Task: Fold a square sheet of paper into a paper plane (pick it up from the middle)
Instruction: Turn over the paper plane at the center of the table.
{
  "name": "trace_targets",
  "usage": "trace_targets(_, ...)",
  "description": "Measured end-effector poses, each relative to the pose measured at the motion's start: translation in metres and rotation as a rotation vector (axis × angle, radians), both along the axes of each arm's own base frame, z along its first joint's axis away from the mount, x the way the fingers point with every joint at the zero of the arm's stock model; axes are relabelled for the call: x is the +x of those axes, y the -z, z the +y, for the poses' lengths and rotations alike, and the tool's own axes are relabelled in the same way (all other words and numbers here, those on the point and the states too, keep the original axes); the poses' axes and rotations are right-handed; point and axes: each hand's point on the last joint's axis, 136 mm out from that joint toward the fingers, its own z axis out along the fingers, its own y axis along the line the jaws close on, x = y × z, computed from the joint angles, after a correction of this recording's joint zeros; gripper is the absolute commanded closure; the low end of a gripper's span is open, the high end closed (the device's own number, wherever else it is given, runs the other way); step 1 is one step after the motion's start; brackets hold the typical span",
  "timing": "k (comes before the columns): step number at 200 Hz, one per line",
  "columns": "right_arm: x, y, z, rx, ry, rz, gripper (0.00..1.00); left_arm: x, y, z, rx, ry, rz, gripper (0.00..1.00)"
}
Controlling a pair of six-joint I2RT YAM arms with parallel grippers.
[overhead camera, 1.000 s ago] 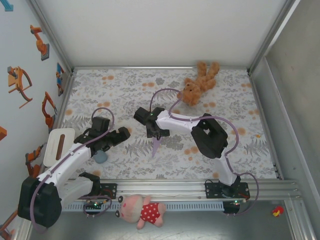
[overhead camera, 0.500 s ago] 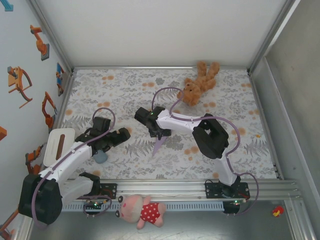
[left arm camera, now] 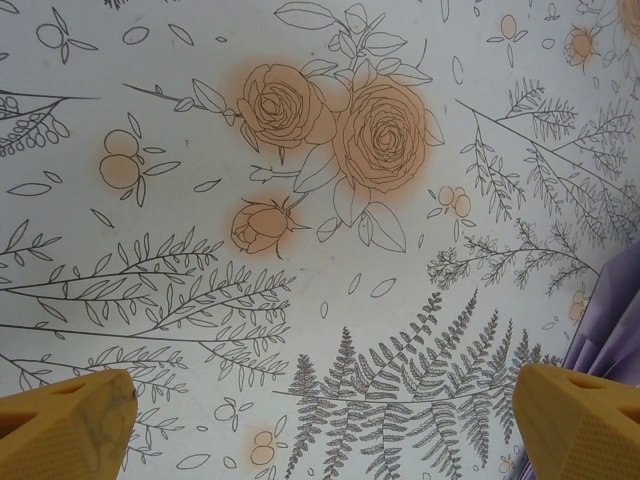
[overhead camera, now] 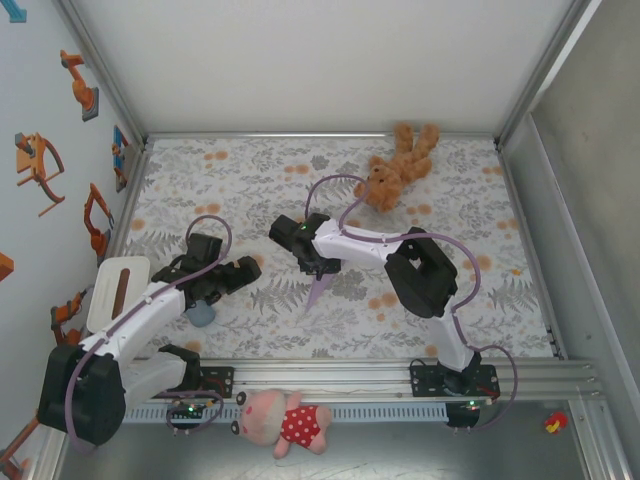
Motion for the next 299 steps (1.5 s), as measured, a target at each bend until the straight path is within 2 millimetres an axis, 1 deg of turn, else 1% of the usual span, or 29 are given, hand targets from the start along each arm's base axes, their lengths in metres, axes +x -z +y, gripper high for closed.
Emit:
trace_targets(16, -0.001, 0.0, -0.001, -0.004, 0.007, -0.001, 0.79, 0.0, 0.001, 0.0, 0.0, 0.001, 0.005, 0.04)
trace_targets(30, -0.002, 0.0, -0.003, -0.009, 0.011, 0.001, 0.88, -0.001, 0.002, -0.001, 0.0, 0.002, 0.01, 0.04)
trace_targets(56, -0.004, -0.002, -0.011, -0.026, 0.021, -0.005, 1.0, -0.001, 0.002, -0.001, -0.002, 0.003, 0.011, 0.04)
trace_targets(68, -0.004, -0.007, -0.013, -0.025, 0.027, -0.017, 1.0, -0.001, 0.002, -0.001, -0.003, 0.004, 0.011, 0.04)
trace_targets(86, 0.0, -0.019, -0.014, -0.016, 0.032, -0.052, 1.0, -0.001, 0.001, -0.002, -0.007, 0.004, 0.01, 0.04)
trace_targets(124, 0.008, -0.06, -0.013, 0.043, -0.012, -0.141, 1.0, 0.003, -0.006, -0.004, -0.031, -0.001, -0.019, 0.04)
trace_targets(150, 0.009, -0.085, -0.007, 0.182, -0.074, -0.184, 1.0, 0.008, -0.017, -0.009, -0.077, -0.009, -0.058, 0.04)
trace_targets(162, 0.01, -0.091, -0.003, 0.273, -0.096, -0.193, 1.0, 0.01, -0.023, -0.013, -0.108, -0.006, -0.077, 0.04)
trace_targets(175, 0.013, -0.094, 0.0, 0.381, -0.109, -0.196, 1.0, 0.014, -0.029, -0.019, -0.146, -0.002, -0.096, 0.04)
trace_targets(186, 0.016, -0.092, 0.004, 0.468, -0.113, -0.195, 1.0, 0.017, -0.035, -0.025, -0.182, 0.001, -0.112, 0.03)
trace_targets(200, 0.019, -0.082, 0.009, 0.569, -0.118, -0.18, 1.0, 0.021, -0.039, -0.031, -0.226, 0.005, -0.127, 0.03)
trace_targets(215, 0.02, -0.064, 0.012, 0.647, -0.119, -0.152, 1.0, 0.023, -0.038, -0.038, -0.263, 0.008, -0.126, 0.02)
trace_targets(239, 0.015, -0.035, 0.016, 0.757, -0.107, -0.099, 1.0, 0.023, -0.031, -0.053, -0.294, 0.027, -0.095, 0.0)
trace_targets(266, 0.01, -0.014, 0.015, 0.861, -0.071, -0.058, 1.0, 0.017, -0.018, -0.075, -0.302, 0.084, -0.051, 0.05)
trace_targets(287, 0.01, -0.001, 0.009, 0.908, -0.034, -0.042, 1.0, 0.011, -0.007, -0.089, -0.29, 0.125, -0.013, 0.12)
trace_targets(299, 0.008, 0.003, 0.006, 0.925, -0.017, -0.035, 1.0, 0.011, -0.003, -0.094, -0.286, 0.133, 0.003, 0.16)
